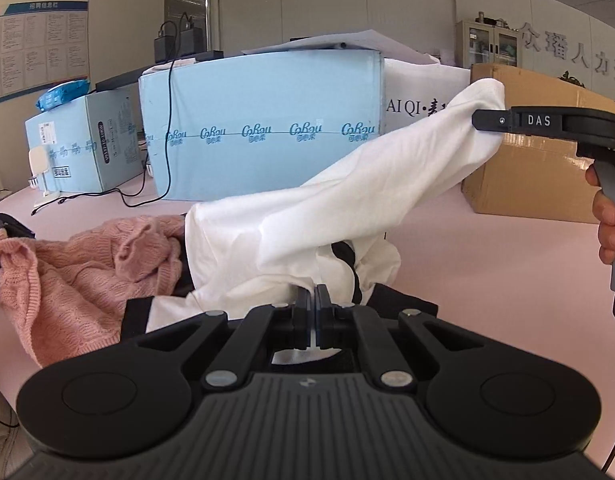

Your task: Fold clothes

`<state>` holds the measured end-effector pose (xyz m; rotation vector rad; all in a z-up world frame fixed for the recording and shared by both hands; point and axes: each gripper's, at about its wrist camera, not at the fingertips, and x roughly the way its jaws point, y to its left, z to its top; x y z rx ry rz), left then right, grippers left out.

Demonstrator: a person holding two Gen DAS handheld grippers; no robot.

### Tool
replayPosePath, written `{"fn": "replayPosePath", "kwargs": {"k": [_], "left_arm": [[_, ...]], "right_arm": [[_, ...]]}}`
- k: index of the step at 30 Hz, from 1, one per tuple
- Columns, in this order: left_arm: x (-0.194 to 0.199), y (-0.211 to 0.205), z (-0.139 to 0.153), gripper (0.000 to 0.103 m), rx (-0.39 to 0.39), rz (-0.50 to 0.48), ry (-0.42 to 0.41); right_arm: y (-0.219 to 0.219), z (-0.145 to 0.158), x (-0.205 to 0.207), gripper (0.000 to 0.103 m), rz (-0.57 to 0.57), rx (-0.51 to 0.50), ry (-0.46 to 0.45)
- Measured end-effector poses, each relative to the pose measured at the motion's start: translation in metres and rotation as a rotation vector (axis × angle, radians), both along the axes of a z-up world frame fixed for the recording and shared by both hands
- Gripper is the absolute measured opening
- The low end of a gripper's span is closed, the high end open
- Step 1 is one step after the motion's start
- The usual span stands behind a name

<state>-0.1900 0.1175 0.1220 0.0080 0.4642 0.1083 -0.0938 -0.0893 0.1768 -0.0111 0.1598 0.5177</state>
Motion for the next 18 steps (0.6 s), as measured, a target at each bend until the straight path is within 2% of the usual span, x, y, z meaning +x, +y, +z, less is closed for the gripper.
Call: {"fn": "replayPosePath", "kwargs": {"k": [14,18], "left_arm": [[0.017,-0.056,0.011,0.002,0.01,-0.206,-0.042],[0.029,-0.067,0.018,0.002,0.015,-0.21,-0.059]], "right_arm": [[-0.087,0.028,-0.021,0.004,-0.266,0.008,-0.064],[-0.111,0.035,-0.033,0.004,-0.328,-0.002,-0.095]]}}
